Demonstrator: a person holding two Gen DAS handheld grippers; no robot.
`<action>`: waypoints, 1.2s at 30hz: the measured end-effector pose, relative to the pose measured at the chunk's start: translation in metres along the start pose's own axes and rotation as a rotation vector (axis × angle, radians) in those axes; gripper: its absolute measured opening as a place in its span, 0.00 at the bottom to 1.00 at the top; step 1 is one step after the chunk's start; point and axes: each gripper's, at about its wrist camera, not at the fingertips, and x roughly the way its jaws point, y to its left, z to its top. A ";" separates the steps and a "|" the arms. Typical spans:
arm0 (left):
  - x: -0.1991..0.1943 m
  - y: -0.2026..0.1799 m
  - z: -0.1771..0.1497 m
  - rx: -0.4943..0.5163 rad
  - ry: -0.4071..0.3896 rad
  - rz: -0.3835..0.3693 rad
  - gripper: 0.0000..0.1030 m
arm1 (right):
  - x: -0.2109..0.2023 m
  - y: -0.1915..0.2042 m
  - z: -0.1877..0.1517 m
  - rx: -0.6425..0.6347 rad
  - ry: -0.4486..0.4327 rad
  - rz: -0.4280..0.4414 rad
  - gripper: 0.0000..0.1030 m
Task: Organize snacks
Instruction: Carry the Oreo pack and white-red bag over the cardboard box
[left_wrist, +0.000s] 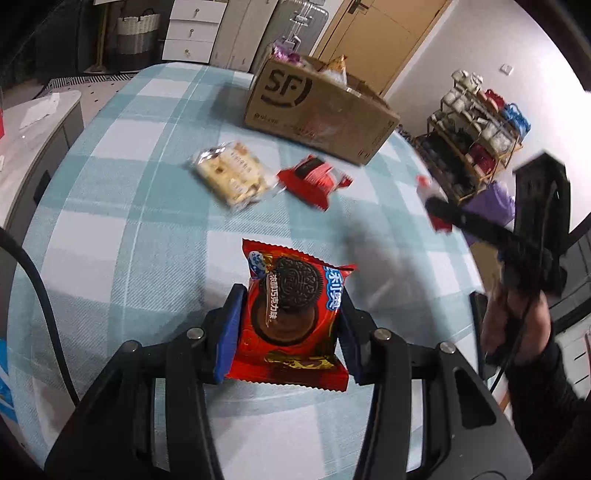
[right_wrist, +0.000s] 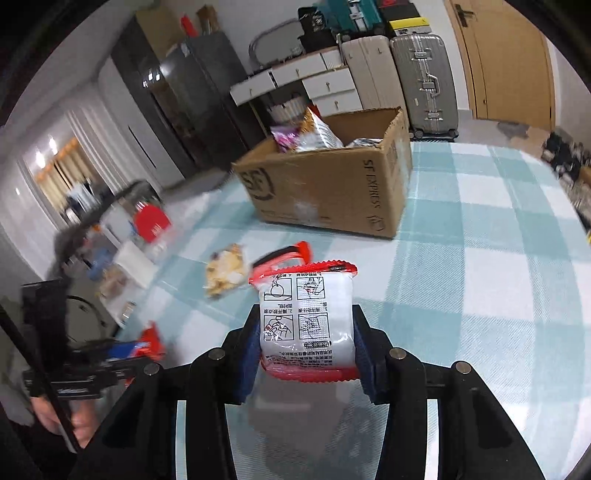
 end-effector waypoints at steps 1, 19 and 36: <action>-0.001 -0.003 0.004 0.003 -0.007 -0.002 0.42 | -0.005 0.004 -0.003 0.016 -0.008 0.026 0.44; -0.027 -0.039 0.091 0.034 -0.096 -0.036 0.42 | -0.070 0.042 0.018 0.050 -0.155 0.167 0.44; -0.045 -0.102 0.261 0.224 -0.187 0.043 0.43 | -0.099 0.043 0.166 -0.033 -0.245 0.100 0.44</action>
